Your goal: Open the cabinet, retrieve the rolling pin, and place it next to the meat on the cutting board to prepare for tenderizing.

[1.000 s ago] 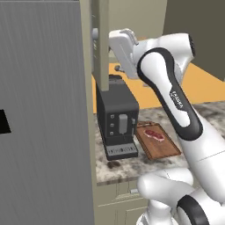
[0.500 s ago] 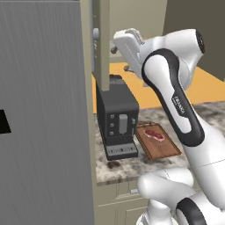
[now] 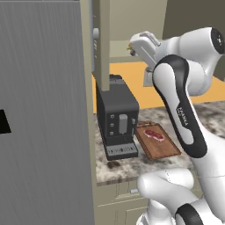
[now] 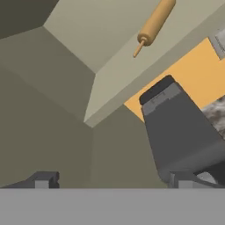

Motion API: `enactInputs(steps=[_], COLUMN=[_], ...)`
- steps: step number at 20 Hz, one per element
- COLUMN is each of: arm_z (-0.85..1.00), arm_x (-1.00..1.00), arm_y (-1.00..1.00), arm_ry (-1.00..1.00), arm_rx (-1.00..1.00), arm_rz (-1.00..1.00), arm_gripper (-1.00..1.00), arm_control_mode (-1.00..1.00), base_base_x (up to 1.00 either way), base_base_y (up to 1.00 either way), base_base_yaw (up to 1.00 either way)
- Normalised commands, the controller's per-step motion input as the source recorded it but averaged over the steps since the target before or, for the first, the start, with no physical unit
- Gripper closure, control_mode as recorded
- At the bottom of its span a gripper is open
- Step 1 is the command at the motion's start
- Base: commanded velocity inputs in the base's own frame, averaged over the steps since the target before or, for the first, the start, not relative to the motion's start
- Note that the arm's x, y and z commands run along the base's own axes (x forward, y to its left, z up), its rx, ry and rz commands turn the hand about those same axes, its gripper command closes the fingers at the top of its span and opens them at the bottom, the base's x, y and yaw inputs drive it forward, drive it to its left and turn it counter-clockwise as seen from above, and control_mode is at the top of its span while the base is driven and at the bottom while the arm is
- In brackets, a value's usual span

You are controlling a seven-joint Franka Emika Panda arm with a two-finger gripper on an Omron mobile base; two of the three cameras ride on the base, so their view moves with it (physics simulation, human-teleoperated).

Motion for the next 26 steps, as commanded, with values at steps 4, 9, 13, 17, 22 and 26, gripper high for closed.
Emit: enactInputs(steps=[4,9,13,17,22,26], arm_z=[0.00,0.00,0.00,0.00,0.02,0.02], arm_x=[0.17,0.40,0.50,0.55,0.41,0.27], arm_y=[-0.75,-0.64,-0.45,-0.21,-0.04,-0.01], arm_ry=[0.00,0.00,0.00,-0.01,-0.02,-0.02], arm_rx=[-0.16,-0.18,-0.20,-0.23,-0.21,-0.10], arm_rz=[-0.11,-0.05,-0.03,-0.01,-0.02,-0.03], arm_gripper=[-1.00,-1.00,-1.00,-1.00,-1.00,-1.00], arm_control_mode=[-1.00,-1.00,-1.00,-1.00,-1.00,-1.00], base_base_x=[0.00,0.00,0.00,0.00,0.00,0.00], base_base_y=[0.00,0.00,0.00,0.00,0.00,0.00], base_base_yaw=[0.00,0.00,0.00,0.00,0.00,0.00])
